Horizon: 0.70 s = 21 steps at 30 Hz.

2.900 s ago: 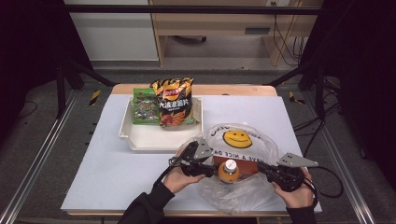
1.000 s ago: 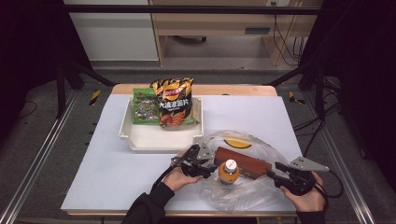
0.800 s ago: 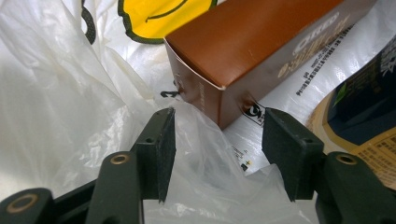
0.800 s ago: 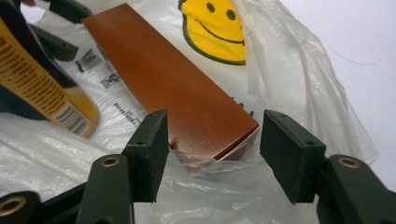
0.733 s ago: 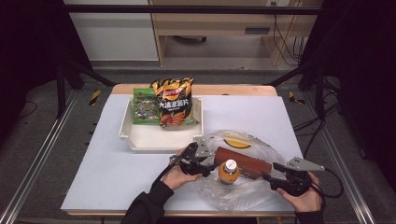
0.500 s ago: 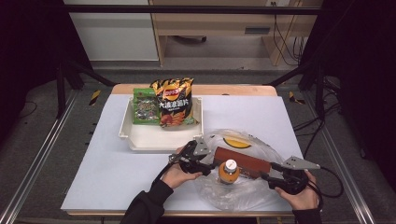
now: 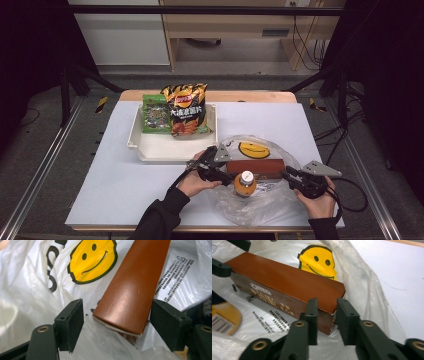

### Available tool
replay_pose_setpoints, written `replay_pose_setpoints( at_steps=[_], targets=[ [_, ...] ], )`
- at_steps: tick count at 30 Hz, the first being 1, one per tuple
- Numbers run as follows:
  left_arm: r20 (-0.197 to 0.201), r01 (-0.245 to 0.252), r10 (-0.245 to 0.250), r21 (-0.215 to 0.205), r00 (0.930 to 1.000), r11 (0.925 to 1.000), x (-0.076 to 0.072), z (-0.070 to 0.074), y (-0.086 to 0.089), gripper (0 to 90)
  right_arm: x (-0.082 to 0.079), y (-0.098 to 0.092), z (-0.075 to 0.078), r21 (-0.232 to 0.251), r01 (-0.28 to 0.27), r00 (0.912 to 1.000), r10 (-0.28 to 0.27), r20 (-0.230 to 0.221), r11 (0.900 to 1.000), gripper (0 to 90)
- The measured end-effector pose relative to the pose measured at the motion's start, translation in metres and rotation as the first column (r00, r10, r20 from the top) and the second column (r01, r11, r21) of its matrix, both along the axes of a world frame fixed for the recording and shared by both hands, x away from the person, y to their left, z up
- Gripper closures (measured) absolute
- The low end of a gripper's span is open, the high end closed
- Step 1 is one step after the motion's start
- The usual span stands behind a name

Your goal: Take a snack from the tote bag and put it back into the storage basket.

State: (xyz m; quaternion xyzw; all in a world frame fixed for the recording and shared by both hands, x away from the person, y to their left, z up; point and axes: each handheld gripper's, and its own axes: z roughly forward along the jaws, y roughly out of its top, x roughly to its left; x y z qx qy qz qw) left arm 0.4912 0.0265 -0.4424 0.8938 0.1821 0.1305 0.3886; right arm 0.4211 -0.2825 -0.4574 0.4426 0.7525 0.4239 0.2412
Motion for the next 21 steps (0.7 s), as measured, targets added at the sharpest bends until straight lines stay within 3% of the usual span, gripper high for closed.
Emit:
replay_pose_setpoints(
  at_steps=[9, 14, 21],
  targets=[
    [-0.034, 0.014, -0.012, 0.054, 0.9994, 0.9985, 0.011, -0.014, -0.005, 29.2, 0.004, 0.004, -0.004, 0.013, 0.009, 0.9997, -0.009, 0.023, 1.000, 74.9],
    [-0.045, 0.042, -0.039, 0.076, 0.9982, 0.9962, 0.002, -0.010, -0.002, 34.8, 0.004, 0.003, -0.006, 0.025, 0.014, 0.9997, -0.015, 0.018, 1.000, 73.1],
    [-0.053, 0.045, -0.043, 0.043, 0.9977, 0.9980, -0.016, -0.011, 0.007, 39.5, 0.004, 0.006, -0.006, 0.042, 0.003, 0.9997, -0.004, 0.022, 0.999, 71.8]
  ],
)
